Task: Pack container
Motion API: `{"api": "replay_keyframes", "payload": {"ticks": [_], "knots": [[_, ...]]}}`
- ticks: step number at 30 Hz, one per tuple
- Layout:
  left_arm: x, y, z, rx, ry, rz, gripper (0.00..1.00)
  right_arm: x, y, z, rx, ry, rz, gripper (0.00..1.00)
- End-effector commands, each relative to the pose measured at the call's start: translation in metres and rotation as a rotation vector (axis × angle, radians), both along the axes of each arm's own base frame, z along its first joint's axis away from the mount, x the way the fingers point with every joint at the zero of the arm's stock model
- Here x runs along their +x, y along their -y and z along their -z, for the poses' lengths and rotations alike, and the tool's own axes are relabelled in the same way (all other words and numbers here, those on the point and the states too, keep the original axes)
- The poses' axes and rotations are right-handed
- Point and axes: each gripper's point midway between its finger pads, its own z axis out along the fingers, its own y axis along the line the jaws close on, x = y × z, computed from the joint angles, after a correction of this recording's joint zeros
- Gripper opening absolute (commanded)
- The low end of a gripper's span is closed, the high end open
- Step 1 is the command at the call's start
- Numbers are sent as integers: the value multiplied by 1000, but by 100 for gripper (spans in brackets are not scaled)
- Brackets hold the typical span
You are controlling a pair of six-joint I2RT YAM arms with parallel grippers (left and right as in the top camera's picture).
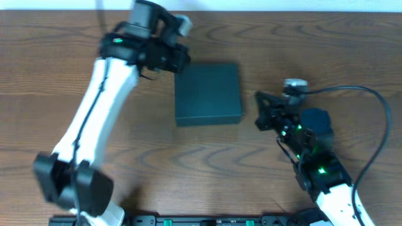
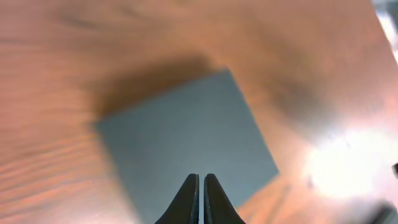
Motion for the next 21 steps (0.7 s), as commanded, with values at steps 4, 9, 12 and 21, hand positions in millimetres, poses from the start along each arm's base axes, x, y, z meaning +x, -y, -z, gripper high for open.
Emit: {"api": "replay_keyframes", "payload": {"ticks": [4,9,12,21], "knots": [[24,-96,-15,153,35,-441,6,9,76,10,-182,-20,376,2],[28,-114,-13,164,30,-492,9,8,81,10,-195,-22,404,39],[29,-118,-12,181,35,-507,95,8,81,10,-194,-22,404,99],[28,-114,-12,169,27,-502,95,6,81,16,-206,-44,400,99]]}}
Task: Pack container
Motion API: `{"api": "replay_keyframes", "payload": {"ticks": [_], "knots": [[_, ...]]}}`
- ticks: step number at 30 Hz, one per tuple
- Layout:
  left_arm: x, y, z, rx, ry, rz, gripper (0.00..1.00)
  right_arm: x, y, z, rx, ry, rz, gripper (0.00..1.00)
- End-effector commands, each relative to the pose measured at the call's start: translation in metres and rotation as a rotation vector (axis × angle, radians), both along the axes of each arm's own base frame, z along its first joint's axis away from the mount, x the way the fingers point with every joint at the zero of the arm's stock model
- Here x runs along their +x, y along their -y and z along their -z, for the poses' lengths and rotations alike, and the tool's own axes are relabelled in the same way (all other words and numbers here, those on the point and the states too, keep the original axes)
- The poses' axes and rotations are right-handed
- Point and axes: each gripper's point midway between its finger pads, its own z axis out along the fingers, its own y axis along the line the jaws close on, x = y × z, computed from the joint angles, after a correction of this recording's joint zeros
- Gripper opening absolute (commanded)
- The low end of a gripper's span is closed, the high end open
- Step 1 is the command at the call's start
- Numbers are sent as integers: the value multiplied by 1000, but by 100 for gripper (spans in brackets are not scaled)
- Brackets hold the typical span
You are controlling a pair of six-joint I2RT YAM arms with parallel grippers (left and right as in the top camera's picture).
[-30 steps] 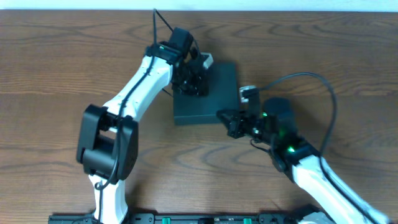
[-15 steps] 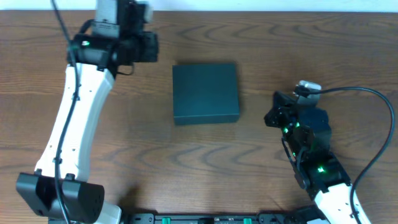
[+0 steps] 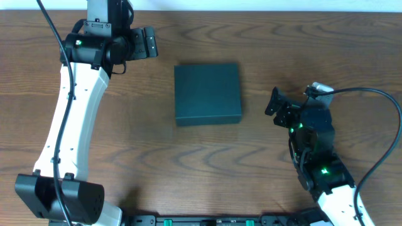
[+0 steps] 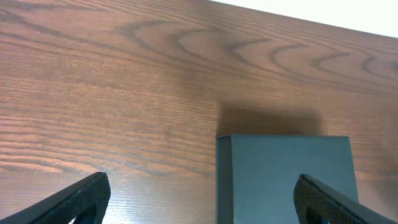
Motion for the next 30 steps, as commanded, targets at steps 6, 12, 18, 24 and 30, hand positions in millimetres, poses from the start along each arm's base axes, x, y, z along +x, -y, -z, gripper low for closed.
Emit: {"api": "replay_keyframes", "payload": {"ticks": [6,12,18,24,30], "knots": [[1,-2,1,3,-3,-20,95,-9,7,15,-36,-77,21,99],[1,-2,1,3,-3,-20,95,-21,11,35,-63,-174,21,99],[1,-3,1,7,-7,-22,95,-31,13,49,-83,-247,20,99],[-3,-16,5,79,-23,-44,95,-36,14,55,-92,-277,20,99],[-5,-42,7,185,-30,-123,95,-37,15,56,-93,-282,20,99]]}}
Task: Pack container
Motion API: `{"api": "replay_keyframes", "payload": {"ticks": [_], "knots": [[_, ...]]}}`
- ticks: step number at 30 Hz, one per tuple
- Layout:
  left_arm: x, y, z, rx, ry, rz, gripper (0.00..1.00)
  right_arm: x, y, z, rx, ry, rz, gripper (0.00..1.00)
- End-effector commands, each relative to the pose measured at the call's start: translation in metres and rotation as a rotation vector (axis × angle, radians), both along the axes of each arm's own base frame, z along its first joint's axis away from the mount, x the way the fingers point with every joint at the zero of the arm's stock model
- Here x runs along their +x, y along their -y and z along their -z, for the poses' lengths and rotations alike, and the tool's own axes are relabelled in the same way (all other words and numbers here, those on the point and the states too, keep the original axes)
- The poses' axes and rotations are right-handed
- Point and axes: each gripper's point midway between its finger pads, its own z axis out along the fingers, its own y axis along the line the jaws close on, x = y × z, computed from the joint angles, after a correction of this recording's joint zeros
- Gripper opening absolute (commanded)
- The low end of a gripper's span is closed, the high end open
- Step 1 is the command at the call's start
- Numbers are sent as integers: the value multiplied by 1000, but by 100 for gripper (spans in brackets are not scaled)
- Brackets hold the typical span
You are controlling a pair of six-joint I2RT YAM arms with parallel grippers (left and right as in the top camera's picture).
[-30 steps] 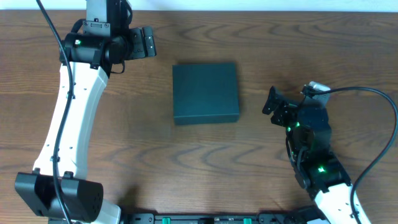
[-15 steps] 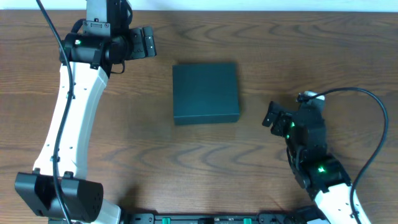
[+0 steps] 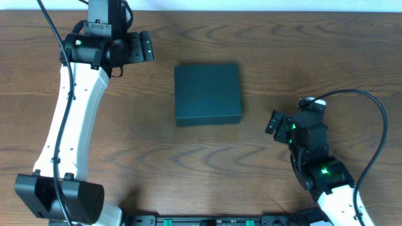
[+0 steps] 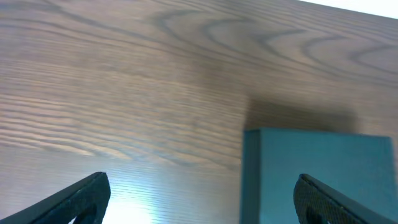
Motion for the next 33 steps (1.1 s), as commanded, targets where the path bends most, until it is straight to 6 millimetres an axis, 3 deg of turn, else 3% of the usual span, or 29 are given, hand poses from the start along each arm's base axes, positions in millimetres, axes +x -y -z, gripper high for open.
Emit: {"api": "replay_keyframes", "payload": {"ticks": [1,5,9,12,18,27,33], "knots": [[3,-25,-3,107,15,-72,95,1,3,-4,-10,10,10,99],[12,-29,-15,169,78,-26,95,1,3,-4,-10,10,10,99],[25,-27,-53,227,233,48,95,1,3,-4,-10,10,10,99],[21,-27,-77,266,303,96,95,1,3,-4,-10,10,10,99],[-7,-32,-90,341,287,168,95,1,3,-4,-10,10,10,99],[-60,-57,-106,364,286,141,95,1,3,-4,-10,10,10,99],[-104,-69,-101,324,309,122,95,1,3,-4,-10,10,10,99]]}}
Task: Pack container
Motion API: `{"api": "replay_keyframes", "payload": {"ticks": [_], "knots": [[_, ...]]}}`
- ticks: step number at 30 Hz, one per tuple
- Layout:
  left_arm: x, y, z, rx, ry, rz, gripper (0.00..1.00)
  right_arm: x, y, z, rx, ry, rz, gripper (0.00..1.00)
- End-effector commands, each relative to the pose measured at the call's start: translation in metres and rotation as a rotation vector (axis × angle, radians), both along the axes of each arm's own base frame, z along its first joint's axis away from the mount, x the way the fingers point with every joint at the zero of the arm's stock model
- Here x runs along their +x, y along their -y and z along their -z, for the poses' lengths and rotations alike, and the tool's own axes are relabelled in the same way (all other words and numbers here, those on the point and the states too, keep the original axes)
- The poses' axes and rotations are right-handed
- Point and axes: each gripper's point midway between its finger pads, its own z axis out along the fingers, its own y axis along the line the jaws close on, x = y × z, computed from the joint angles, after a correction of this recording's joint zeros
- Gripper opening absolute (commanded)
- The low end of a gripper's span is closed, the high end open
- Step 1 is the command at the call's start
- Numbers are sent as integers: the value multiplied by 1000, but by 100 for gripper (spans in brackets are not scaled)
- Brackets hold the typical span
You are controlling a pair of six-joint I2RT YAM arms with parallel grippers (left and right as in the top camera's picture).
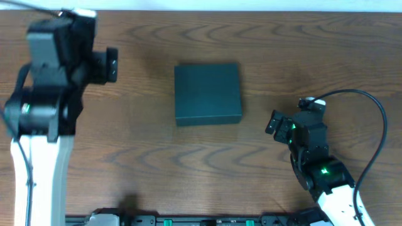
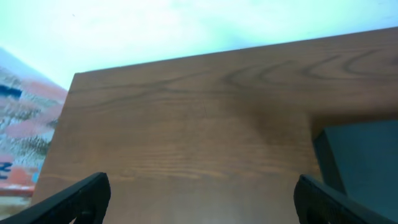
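Observation:
A dark teal box (image 1: pixel 208 94) with its lid closed lies flat in the middle of the wooden table (image 1: pixel 157 157). My left gripper (image 1: pixel 111 64) is well to the left of it, open and empty. In the left wrist view its two fingers (image 2: pixel 78 198) stand wide apart over bare wood, and only a corner of the box (image 2: pixel 367 162) shows at the right edge. My right gripper (image 1: pixel 274 123) is below and to the right of the box, apart from it. Its jaws are too small to read.
The table's far edge and far left corner (image 2: pixel 76 74) meet a pale wall. Something colourful (image 2: pixel 22 130) lies beyond the table's left edge. A black cable (image 1: pixel 370 103) loops off the right arm at the right side.
My left arm has moved left and away from the box, still open; its camera now sees the table's far left corner. The right arm and the box have not moved.
My left gripper was shut over the box's upper left part, and the right gripper was near the box's right side. Then the left gripper was open left of the box and the right had drawn back. The right then sat lower right; now the left is farther left.

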Motion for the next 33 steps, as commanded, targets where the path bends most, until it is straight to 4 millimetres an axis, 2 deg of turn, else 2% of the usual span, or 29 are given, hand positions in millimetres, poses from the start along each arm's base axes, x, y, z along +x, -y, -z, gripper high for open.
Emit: {"api": "replay_keyframes", "payload": {"ticks": [1,8,14,22,33], "knots": [[-27,-5,5,-20,10,13,95,1,3,-4,-9,11,10,99],[-88,-7,35,-72,41,-16,95,1,3,-4,-9,11,10,99],[-126,-3,66,-162,102,-68,95,1,3,-4,-9,11,10,99],[-143,-2,121,-236,180,-115,95,1,3,-4,-9,11,10,99],[-148,-5,184,-327,235,-185,95,1,3,-4,-9,11,10,99]]}}
